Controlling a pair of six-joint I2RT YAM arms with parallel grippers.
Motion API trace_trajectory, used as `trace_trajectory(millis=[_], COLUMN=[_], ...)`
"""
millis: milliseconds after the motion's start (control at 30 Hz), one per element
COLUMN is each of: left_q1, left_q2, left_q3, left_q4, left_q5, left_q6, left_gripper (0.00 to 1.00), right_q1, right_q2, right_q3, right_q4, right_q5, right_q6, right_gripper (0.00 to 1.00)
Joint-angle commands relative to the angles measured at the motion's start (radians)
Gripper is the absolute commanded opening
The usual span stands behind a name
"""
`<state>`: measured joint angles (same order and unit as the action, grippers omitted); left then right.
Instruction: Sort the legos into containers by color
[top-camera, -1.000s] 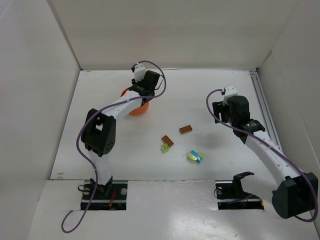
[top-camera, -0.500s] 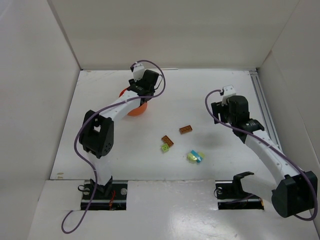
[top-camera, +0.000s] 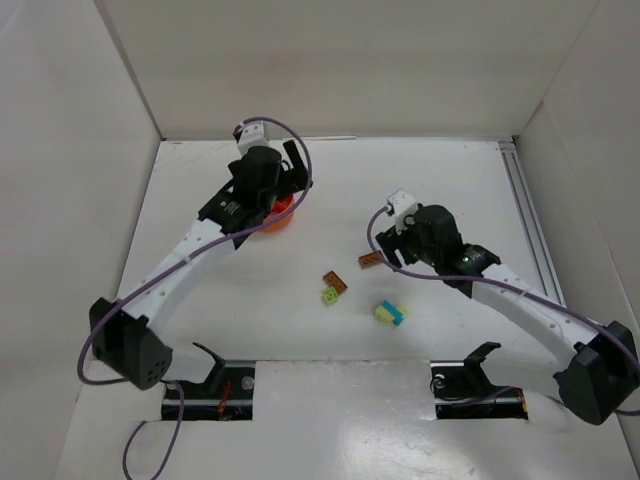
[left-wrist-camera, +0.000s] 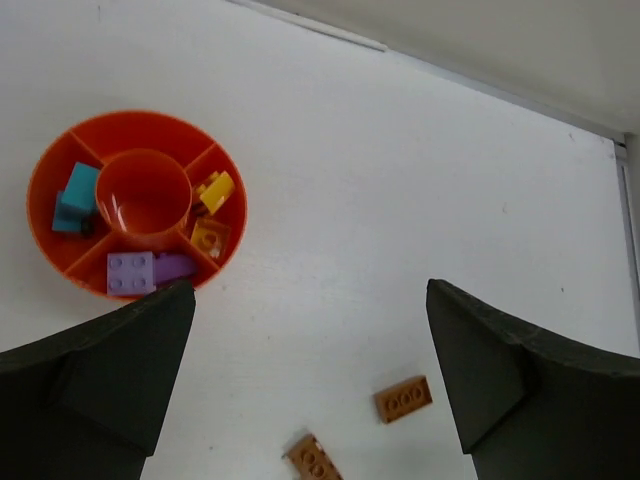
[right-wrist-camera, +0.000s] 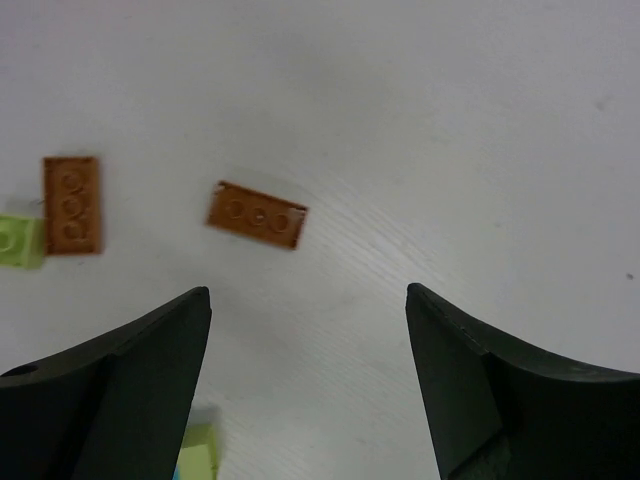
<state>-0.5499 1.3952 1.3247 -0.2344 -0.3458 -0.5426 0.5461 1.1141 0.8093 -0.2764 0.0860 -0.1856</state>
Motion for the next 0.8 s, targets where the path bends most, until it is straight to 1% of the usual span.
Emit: trace_trajectory(millis=[0, 33, 67, 100, 167, 200, 233, 300, 333, 433, 533, 667, 767], left_q1=[-0.012, -0.012, -0.012, -0.012, -0.012, -0.012, -0.012, -0.021, -0.021, -0.021, -0.021, -0.021, -0.021], left_q2=[-0.153, -0.192, -0.229, -0.302, -0.375, -0.433, -0.458, -0.502, -0.543, -0.610, -0.633, -0.654, -0.654], left_q3=[-0.155, -0.197, -0.281, -0.323, -0.396, -0.453, -0.473, -0.530, -0.550, -0.616, -0.648, -0.636, -0.627], left_q4=[-0.069, -0.080, -0.089, -0.098, -0.134, -0.152, -0.190, -0.204, -0.216, -0.230, -0.240, -0.261, -0.284], left_q5=[0.079, 0.088, 0.100, 0.109, 0.110, 0.110, 0.110, 0.126, 0.140, 0.153, 0.153, 0.143, 0.134], left_q6=[-0.069, -0.095, -0.121, -0.167, -0.204, -0.218, -0.241, -0.264, -0.275, -0.315, -0.339, -0.339, -0.330], left_gripper=[1.00, 1.00, 1.00, 1.00, 1.00, 1.00, 1.00, 1.00, 1.00, 1.00, 1.00, 1.00, 1.00], right_q1=[0.122, 0.150, 0.194, 0.216, 0.258, 0.300, 0.323, 0.376, 0.386, 0.413, 0.443, 0.474, 0.532], right_q2=[0.030, 0.042, 0.043, 0.052, 0.052, 0.061, 0.070, 0.082, 0.098, 0.112, 0.131, 0.170, 0.199], right_q3=[0.037, 0.037, 0.027, 0.027, -0.001, -0.001, -0.027, -0.039, -0.039, -0.048, -0.061, -0.070, -0.070], right_q4=[0.025, 0.025, 0.025, 0.037, 0.070, 0.080, 0.080, 0.092, 0.083, 0.083, 0.108, 0.108, 0.140], right_q5=[0.033, 0.050, 0.050, 0.051, 0.061, 0.061, 0.061, 0.115, 0.136, 0.152, 0.141, 0.141, 0.150], right_q6=[0.043, 0.067, 0.087, 0.127, 0.172, 0.207, 0.227, 0.261, 0.314, 0.363, 0.379, 0.419, 0.419], right_gripper=[0.84, 0.84, 0.84, 0.85, 0.85, 0.85, 0.85, 0.85, 0.85, 0.85, 0.85, 0.84, 0.83])
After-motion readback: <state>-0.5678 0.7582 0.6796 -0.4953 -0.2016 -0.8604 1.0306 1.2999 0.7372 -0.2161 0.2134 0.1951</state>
